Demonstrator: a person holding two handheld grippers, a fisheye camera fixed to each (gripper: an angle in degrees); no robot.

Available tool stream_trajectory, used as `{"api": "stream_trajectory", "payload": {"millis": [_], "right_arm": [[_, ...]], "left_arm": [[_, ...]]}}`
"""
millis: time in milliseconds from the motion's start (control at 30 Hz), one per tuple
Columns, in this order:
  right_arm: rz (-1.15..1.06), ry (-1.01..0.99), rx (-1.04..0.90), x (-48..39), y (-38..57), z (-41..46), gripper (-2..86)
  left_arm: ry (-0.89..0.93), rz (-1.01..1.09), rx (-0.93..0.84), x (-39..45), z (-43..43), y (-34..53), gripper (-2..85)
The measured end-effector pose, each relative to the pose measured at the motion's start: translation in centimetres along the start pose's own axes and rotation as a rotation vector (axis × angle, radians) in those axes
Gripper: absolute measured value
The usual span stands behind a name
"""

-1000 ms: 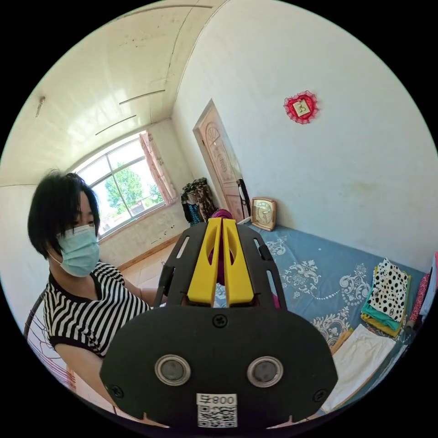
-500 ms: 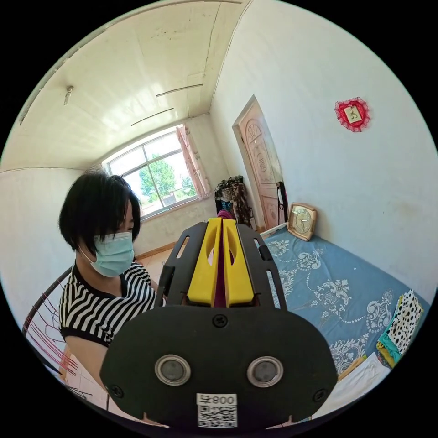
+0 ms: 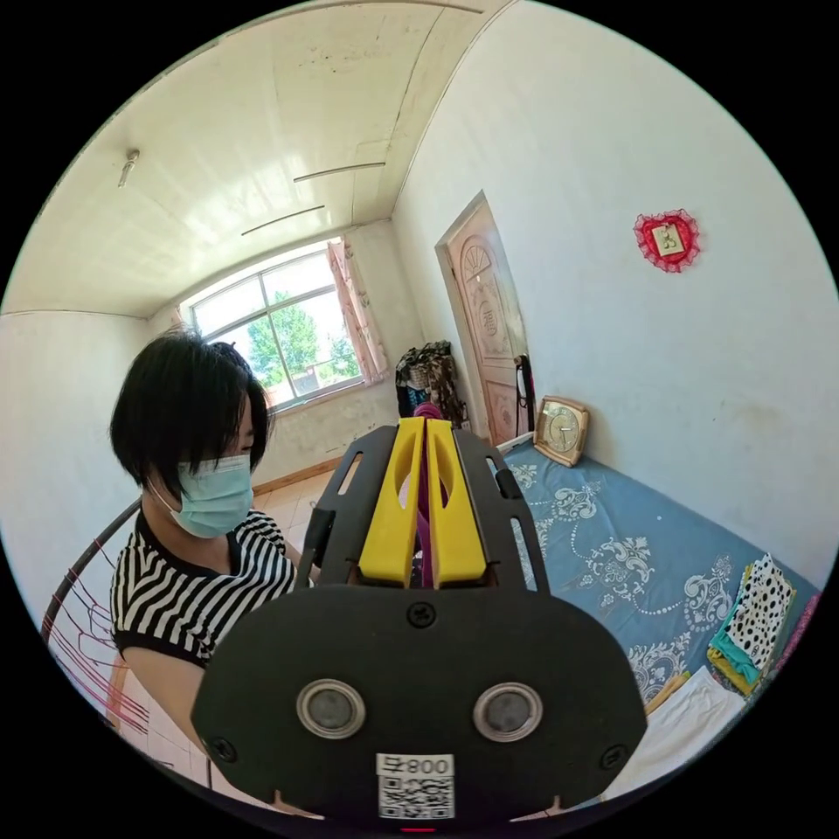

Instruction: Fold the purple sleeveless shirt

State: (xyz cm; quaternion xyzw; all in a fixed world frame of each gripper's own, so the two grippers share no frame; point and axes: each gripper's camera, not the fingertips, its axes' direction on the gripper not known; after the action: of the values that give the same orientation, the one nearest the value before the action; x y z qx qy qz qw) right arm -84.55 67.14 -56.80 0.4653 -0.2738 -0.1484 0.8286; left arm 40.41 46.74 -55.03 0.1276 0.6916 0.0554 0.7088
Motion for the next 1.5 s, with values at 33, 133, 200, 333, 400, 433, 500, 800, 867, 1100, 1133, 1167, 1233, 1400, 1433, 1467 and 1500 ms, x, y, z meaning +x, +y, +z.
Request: {"api": "stream_trajectory", "payload": {"millis": [33,133,200,333,400,433,500,800,867,1100,1133,1167,1233,1400,1433,1467,1500], "right_arm": [[0.007,0.016,0.01,0.1,0.3,-0.7,0.1],[0.043,0.044,0.055,1.0,1.5,-2.8,0.1],[0.069,0.039,0.087,1.8,2.6,-4.1,0.1],[0.121,0.045,0.137,3.2,5.1,-6.6,0.2],[0.133,0.045,0.149,3.5,6.1,-7.6,0.2],[0.135,0.045,0.156,3.6,6.7,-8.3,0.2],[0.134,0.042,0.16,3.6,7.4,-9.3,0.2],[0.062,0.025,0.184,4.4,9.3,-14.4,0.1],[0.035,0.022,0.186,5.4,9.2,-15.5,0.1],[0.038,0.012,0.173,12.8,8.6,-17.0,0.1],[0.054,0.015,0.164,14.9,8.4,-17.1,0.1],[0.074,0.013,0.157,17.4,8.2,-17.1,0.1],[0.11,0.005,0.146,21.6,7.9,-17.0,0.2],[0.232,0.037,0.082,36.3,6.7,-15.4,0.2],[0.267,0.047,0.051,40.8,6.2,-14.6,0.2],[0.311,0.06,0.027,45.6,5.9,-13.6,0.3],[0.332,0.063,0.017,48.1,5.7,-13.1,0.3]], "left_arm": [[-0.011,-0.007,0.021,0.6,-1.2,-0.2,2.1],[-0.028,-0.034,0.08,1.7,-5.1,-0.9,1.6],[-0.045,-0.048,0.133,2.5,-7.9,-1.5,1.4],[-0.14,-0.002,0.245,5.9,-15.0,-3.8,1.2],[-0.196,0.041,0.281,8.0,-17.9,-4.9,1.2],[-0.231,0.075,0.307,9.5,-19.7,-5.6,1.2],[-0.285,0.124,0.346,12.0,-22.3,-6.6,1.2],[-0.415,0.26,0.468,20.6,-30.2,-11.5,1.1],[-0.418,0.27,0.491,21.3,-31.5,-12.5,1.1],[-0.512,0.308,0.493,21.1,-34.8,-18.0,1.1],[-0.525,0.31,0.48,20.5,-34.9,-19.2,1.1],[-0.532,0.309,0.473,20.0,-35.0,-19.9,1.1],[-0.557,0.3,0.437,17.6,-34.7,-22.7,1.2],[-0.584,0.221,0.319,9.0,-32.0,-29.8,1.4],[-0.587,0.189,0.281,6.0,-31.0,-31.8,1.4],[-0.592,0.17,0.26,4.3,-30.4,-32.8,1.4],[-0.6,0.129,0.216,0.8,-29.0,-34.8,1.5]]}}
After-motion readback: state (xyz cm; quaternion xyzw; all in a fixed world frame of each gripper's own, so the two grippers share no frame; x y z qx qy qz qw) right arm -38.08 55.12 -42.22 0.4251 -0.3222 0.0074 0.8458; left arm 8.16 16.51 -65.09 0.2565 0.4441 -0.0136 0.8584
